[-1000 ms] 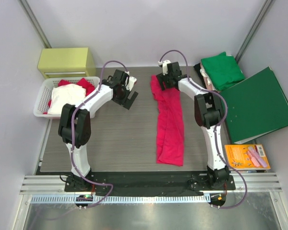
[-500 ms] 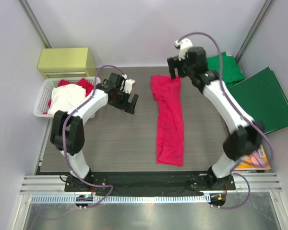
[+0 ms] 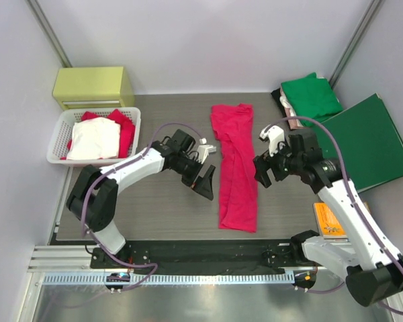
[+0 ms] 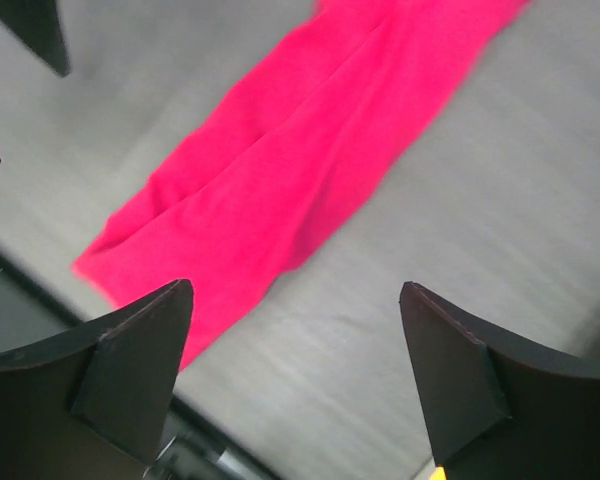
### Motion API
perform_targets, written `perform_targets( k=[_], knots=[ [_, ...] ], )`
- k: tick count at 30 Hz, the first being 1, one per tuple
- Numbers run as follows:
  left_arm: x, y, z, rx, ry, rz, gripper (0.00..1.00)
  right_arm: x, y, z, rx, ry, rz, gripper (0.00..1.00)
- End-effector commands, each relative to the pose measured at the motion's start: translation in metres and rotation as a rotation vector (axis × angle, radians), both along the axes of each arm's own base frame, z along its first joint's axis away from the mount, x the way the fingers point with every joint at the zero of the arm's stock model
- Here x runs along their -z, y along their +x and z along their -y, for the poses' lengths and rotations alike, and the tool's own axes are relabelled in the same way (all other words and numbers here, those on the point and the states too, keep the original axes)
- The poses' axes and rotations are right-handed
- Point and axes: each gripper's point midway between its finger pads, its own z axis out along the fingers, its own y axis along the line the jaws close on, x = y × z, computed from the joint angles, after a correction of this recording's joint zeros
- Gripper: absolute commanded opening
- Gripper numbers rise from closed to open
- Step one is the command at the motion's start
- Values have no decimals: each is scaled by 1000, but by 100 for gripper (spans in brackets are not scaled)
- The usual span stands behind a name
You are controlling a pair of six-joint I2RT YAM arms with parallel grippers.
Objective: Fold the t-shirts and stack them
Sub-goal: Grab the bottom of the folded rectangular tshirt with right arm
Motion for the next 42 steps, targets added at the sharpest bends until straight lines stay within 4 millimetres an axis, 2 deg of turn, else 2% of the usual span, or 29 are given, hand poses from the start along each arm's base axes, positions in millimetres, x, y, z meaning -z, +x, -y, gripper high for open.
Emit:
perform_targets(
  k=[1, 2, 5, 7, 8, 9, 10, 11, 13, 14, 15, 18, 19, 21, 22, 24, 27, 28, 29, 30, 31, 32, 33, 34, 35, 36, 37, 38, 42],
  knots=[
    [-27, -26, 30, 93, -218, -195, 100, 29, -30, -28, -135, 89, -266, 87],
    [-16, -26, 32, 87, -202, -232, 100, 31, -27, -28, -141, 82, -272, 87],
    [-10, -25, 38, 50, -202, -310, 100, 46, -8, -29, -107, 52, -335, 87],
    [-10, -22, 44, 30, -233, -330, 100, 54, -7, -37, -94, 107, -414, 86],
    [-8, -23, 44, 17, -226, -346, 100, 56, -13, -49, -136, 179, -471, 85],
    [-3, -21, 45, 11, -214, -334, 100, 65, -12, -50, -135, 185, -506, 84],
    [7, -16, 41, -14, -165, -310, 100, 71, -8, -47, -117, 167, -503, 83],
    [9, -10, 40, 19, -159, -238, 100, 77, 1, -36, -76, 126, -476, 83],
    [23, -5, 31, 13, -64, -204, 100, 78, 12, -30, -60, 94, -414, 83],
    [29, 18, 26, -27, 15, -90, 100, 77, 16, -29, -53, 90, -389, 81],
    [29, 30, 21, -37, 43, -23, 100, 71, 23, -28, -49, 90, -338, 81],
    [15, 66, 8, -138, 84, 110, 100, 61, 34, -28, -41, 95, -257, 79],
    [-3, 77, 3, -172, 78, 182, 100, 60, 36, -28, -38, 94, -248, 79],
    [-18, 100, -15, -224, 144, 332, 100, 62, 41, -33, -51, 100, -247, 79],
    [-32, 110, -21, -259, 162, 395, 100, 69, 47, -37, -54, 96, -264, 79],
    [-37, 124, -44, -308, 273, 472, 100, 72, 63, -47, -50, 89, -242, 77],
    [-39, 138, -63, -364, 319, 504, 100, 84, 98, -66, -29, 14, -209, 71],
    [-36, 136, -67, -375, 319, 488, 100, 76, 114, -75, -25, 12, -174, 70],
    [-36, 138, -73, -388, 319, 484, 100, 97, 125, -81, -24, -3, -221, 70],
    [-35, 139, -75, -394, 319, 487, 100, 98, 135, -86, -9, 8, -227, 68],
    [-32, 138, -78, -392, 327, 482, 100, 90, 154, -95, -6, 26, -201, 66],
    [-33, 138, -83, -398, 333, 486, 100, 107, 163, -100, -1, 22, -241, 52],
    [-33, 138, -86, -403, 336, 482, 100, 109, 170, -106, 1, 32, -246, 47],
    [-32, 137, -89, -405, 337, 476, 100, 99, 183, -114, 3, 51, -220, 45],
    [-32, 137, -93, -415, 338, 475, 100, 100, 188, -118, 5, 50, -219, 30],
    [-37, 138, -96, -426, 330, 484, 100, 111, 192, -121, 8, 39, -235, 21],
    [-36, 137, -98, -430, 329, 484, 100, 108, 198, -126, 10, 43, -223, 14],
    [-37, 138, -101, -436, 325, 482, 100, 113, 199, -128, 13, 37, -230, 2],
    [-37, 139, -104, -446, 321, 469, 100, 140, 195, -132, 7, 5, -277, 1]
  ],
)
